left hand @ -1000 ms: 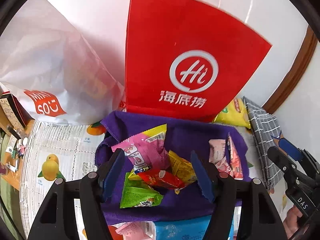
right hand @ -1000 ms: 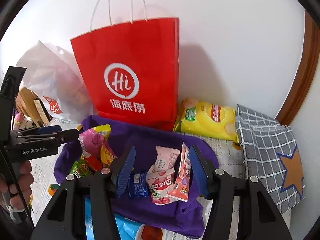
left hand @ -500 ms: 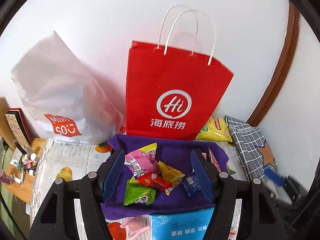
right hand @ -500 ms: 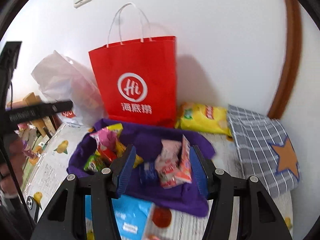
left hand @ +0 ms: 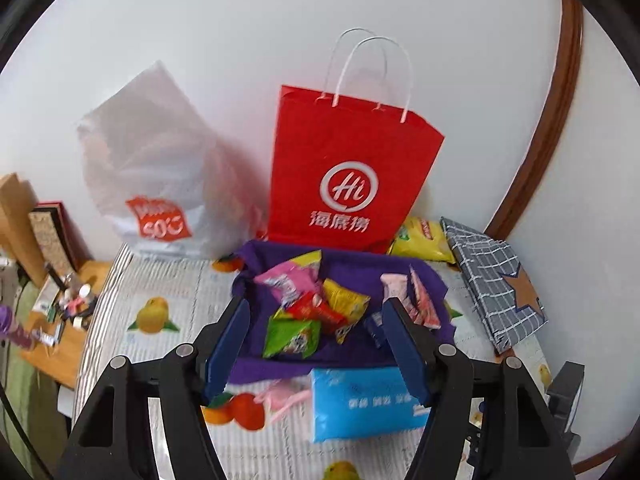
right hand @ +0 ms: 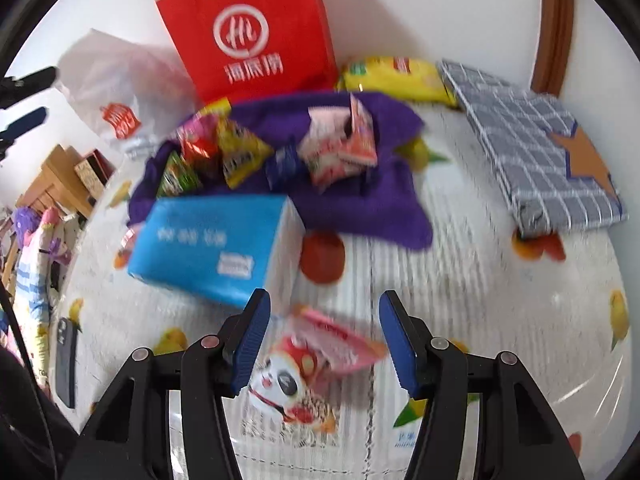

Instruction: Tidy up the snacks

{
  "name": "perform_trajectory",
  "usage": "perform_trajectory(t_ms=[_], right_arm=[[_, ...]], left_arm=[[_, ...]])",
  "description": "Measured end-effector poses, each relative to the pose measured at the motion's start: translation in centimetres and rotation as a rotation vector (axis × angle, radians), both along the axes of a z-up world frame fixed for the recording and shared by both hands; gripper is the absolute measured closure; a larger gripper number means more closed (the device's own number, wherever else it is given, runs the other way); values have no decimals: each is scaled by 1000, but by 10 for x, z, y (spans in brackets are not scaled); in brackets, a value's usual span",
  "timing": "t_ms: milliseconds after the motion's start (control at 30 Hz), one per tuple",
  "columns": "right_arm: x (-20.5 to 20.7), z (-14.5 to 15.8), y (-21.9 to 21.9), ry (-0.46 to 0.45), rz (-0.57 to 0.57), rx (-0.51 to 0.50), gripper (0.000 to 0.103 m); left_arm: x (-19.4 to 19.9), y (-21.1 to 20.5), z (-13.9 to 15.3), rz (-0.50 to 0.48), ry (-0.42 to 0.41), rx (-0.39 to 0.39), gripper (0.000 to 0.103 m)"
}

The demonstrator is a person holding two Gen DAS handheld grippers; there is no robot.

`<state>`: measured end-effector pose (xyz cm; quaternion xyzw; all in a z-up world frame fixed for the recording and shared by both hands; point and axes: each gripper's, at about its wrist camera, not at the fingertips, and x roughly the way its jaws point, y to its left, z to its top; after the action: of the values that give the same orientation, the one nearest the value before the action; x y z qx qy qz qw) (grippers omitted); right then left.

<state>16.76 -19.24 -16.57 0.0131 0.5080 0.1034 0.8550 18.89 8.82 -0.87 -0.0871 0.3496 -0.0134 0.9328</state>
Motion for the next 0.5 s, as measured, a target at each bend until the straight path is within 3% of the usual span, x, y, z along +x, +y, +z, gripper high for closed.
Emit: perform_trajectory(t_ms=[267, 500], right_arm=[[-5, -29, 20, 38, 22, -43, 45], [-15, -36, 21, -10, 40, -122, 30]], left_arm=[[-24, 19, -28, 55, 71, 20, 36], [-34, 23, -48, 66, 93, 44, 36]])
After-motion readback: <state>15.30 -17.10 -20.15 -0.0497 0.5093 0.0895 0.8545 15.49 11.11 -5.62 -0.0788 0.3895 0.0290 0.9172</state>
